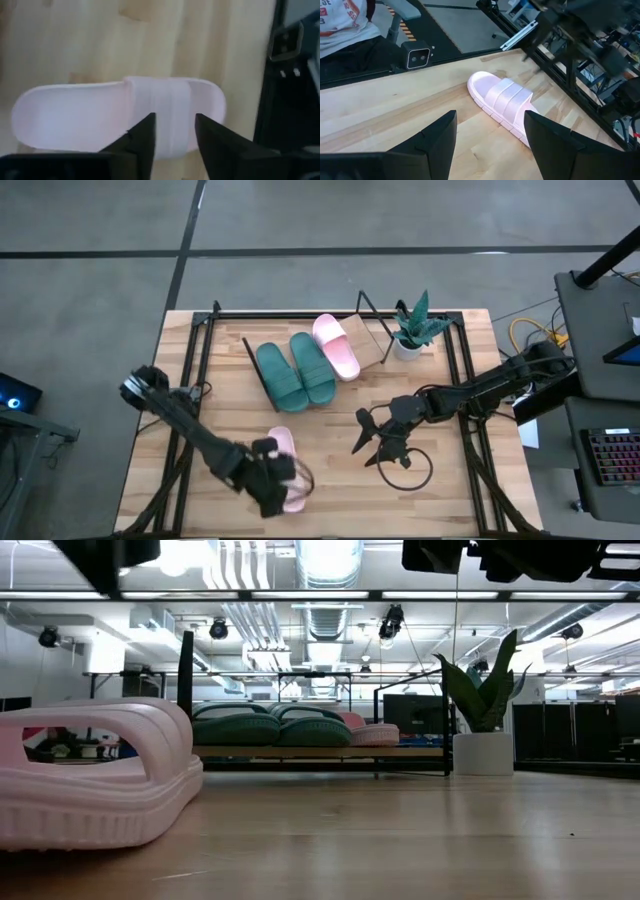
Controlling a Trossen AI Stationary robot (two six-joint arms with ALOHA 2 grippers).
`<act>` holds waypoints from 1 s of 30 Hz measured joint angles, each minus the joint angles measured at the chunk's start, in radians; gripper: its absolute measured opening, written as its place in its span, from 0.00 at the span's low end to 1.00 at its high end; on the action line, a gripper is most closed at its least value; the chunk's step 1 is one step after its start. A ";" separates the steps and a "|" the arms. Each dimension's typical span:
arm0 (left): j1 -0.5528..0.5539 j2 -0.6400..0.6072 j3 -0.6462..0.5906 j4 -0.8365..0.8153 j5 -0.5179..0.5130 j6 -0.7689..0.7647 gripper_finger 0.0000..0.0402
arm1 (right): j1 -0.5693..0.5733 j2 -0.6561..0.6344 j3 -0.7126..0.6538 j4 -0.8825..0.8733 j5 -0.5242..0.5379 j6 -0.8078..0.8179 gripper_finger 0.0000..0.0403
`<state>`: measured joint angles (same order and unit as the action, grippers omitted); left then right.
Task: Pick and place slides into the shelf
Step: Put the pink slide on the shelf
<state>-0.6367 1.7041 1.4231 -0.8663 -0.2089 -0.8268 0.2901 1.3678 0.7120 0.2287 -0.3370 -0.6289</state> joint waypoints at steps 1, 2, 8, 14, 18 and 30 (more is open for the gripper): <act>0.019 -0.018 -0.018 0.010 0.016 -0.002 0.33 | 0.000 0.000 0.000 -0.005 0.000 0.000 0.55; 0.039 -0.033 -0.038 0.031 0.033 -0.002 0.37 | 0.000 0.000 0.000 -0.014 0.000 0.000 0.55; 0.147 -0.065 -0.138 0.129 0.204 0.036 0.57 | 0.000 0.000 0.000 -0.045 -0.001 0.000 0.55; 0.214 -0.057 -0.195 0.121 0.280 0.100 0.58 | 0.000 0.000 0.000 -0.065 -0.002 0.000 0.55; 0.233 -0.058 -0.208 0.124 0.290 0.155 0.54 | 0.000 0.000 0.000 -0.066 -0.002 0.000 0.55; 0.251 -0.042 -0.292 0.234 0.396 0.154 0.49 | 0.000 0.000 0.000 -0.068 -0.002 0.000 0.55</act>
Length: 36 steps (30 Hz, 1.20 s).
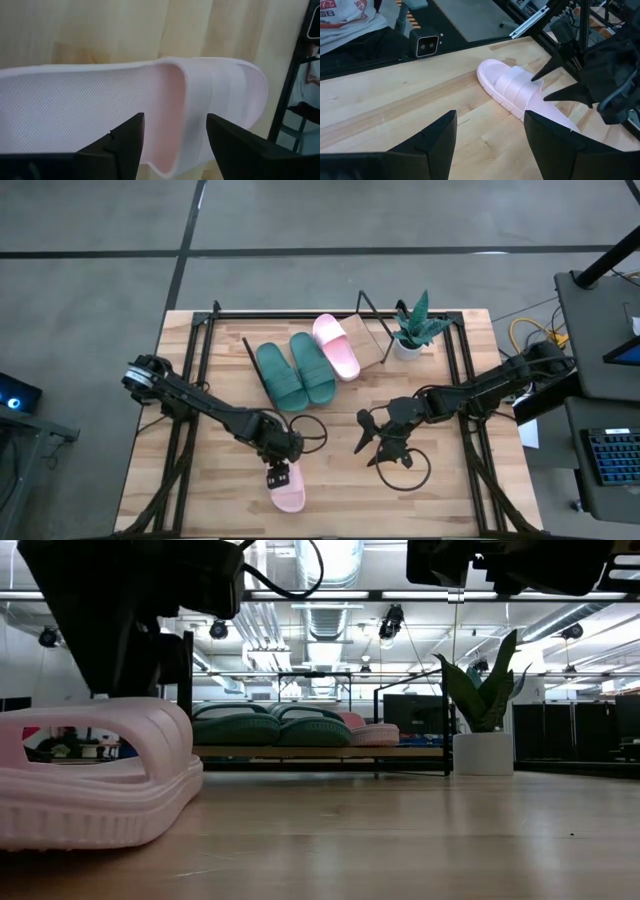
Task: Pick and place slides into the shelf
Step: Put the pink slide on the shelf
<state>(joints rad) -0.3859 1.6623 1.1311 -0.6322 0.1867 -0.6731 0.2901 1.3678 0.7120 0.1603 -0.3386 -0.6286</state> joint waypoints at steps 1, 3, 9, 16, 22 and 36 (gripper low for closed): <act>0.000 0.000 -0.003 0.007 0.001 0.000 0.49 | 0.000 0.000 0.000 0.000 0.000 0.000 0.55; 0.001 0.000 -0.016 0.019 0.004 0.000 0.49 | 0.000 0.000 0.000 0.000 0.000 0.000 0.55; 0.006 0.005 -0.055 0.133 0.121 -0.001 0.49 | 0.000 0.000 0.000 0.000 0.000 0.000 0.55; 0.006 0.021 -0.054 0.145 0.123 0.030 0.40 | 0.000 0.000 0.000 0.000 0.000 0.002 0.55; 0.007 0.038 -0.054 0.146 0.142 0.091 0.07 | 0.000 -0.003 0.000 0.000 0.000 0.026 0.55; -0.022 0.045 0.119 -0.034 0.092 0.277 0.00 | 0.007 -0.303 0.000 -0.084 0.062 0.066 0.54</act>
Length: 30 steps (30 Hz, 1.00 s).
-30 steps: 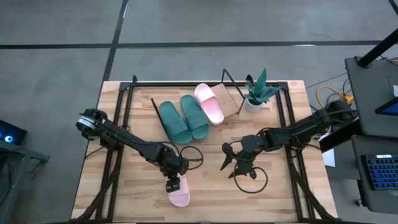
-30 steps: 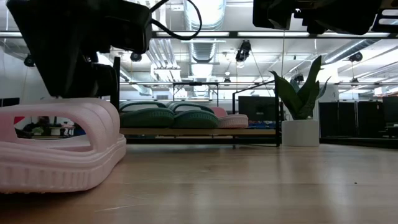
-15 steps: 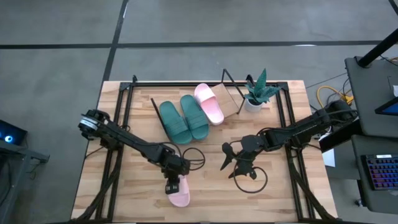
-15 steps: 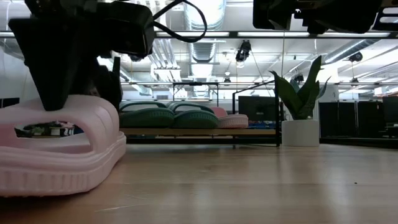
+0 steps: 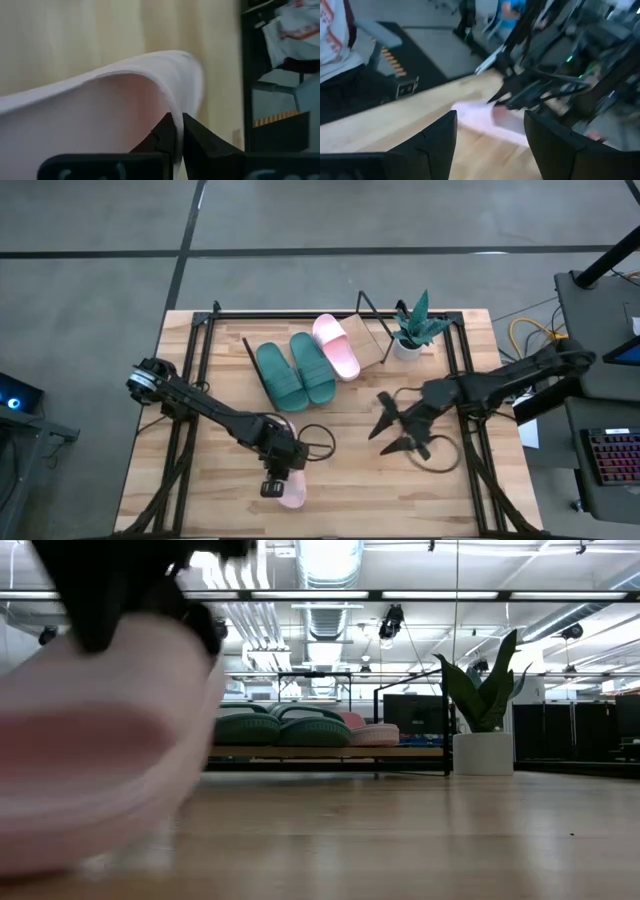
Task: Pick and place slides into the shelf
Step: Put the pink slide on the shelf
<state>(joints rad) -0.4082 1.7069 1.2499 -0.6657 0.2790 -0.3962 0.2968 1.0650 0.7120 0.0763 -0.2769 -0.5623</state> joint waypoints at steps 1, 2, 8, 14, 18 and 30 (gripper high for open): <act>-0.003 0.000 0.028 -0.005 -0.007 0.041 0.00 | 0.005 -0.032 0.000 -0.010 0.000 -0.025 0.54; -0.007 0.000 0.051 -0.009 -0.023 0.087 0.00 | 0.012 -0.061 0.000 -0.023 0.000 -0.058 0.54; -0.030 0.000 0.184 -0.015 -0.159 0.399 0.00 | 0.078 -0.193 -0.001 -0.126 0.000 -0.204 0.54; -0.034 0.000 0.218 -0.034 -0.387 0.587 0.00 | 0.158 -0.222 -0.006 -0.133 0.128 -0.156 0.54; -0.041 0.000 0.216 -0.030 -0.650 0.623 0.00 | 0.195 -0.205 -0.007 -0.107 0.275 -0.070 0.54; -0.041 -0.001 0.216 0.042 -0.874 0.700 0.00 | 0.200 -0.180 -0.006 -0.103 0.610 0.300 0.54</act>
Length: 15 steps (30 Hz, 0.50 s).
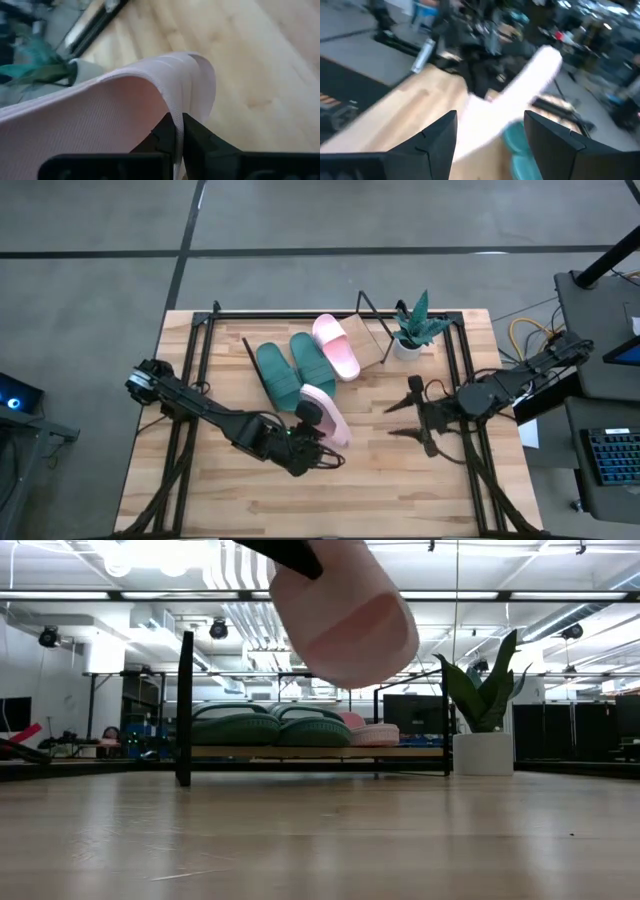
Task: Pick and place slides into the shelf
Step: Put the pink slide on the shelf
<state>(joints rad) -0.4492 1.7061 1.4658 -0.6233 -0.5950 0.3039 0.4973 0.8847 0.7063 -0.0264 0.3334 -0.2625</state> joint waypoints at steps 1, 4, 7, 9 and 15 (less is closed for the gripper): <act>0.000 0.000 0.000 0.009 -0.029 -0.001 0.00 | 0.000 0.002 0.000 -0.006 0.023 0.016 0.54; 0.000 0.000 0.000 0.065 -0.159 -0.007 0.00 | 0.000 0.007 0.000 -0.011 0.057 0.076 0.54; 0.001 -0.001 0.000 0.112 -0.262 -0.008 0.00 | 0.000 0.009 0.000 -0.031 0.061 0.134 0.54; 0.003 -0.001 0.000 0.148 -0.302 -0.004 0.00 | 0.000 0.008 0.000 -0.029 0.062 0.157 0.54; 0.002 -0.001 0.000 0.314 -0.330 0.082 0.00 | 0.000 0.007 -0.002 -0.029 0.160 0.084 0.54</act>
<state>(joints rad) -0.4469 1.7054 1.4658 -0.3092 -0.9252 0.3854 0.4975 0.8916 0.7044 -0.0558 0.4932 -0.1789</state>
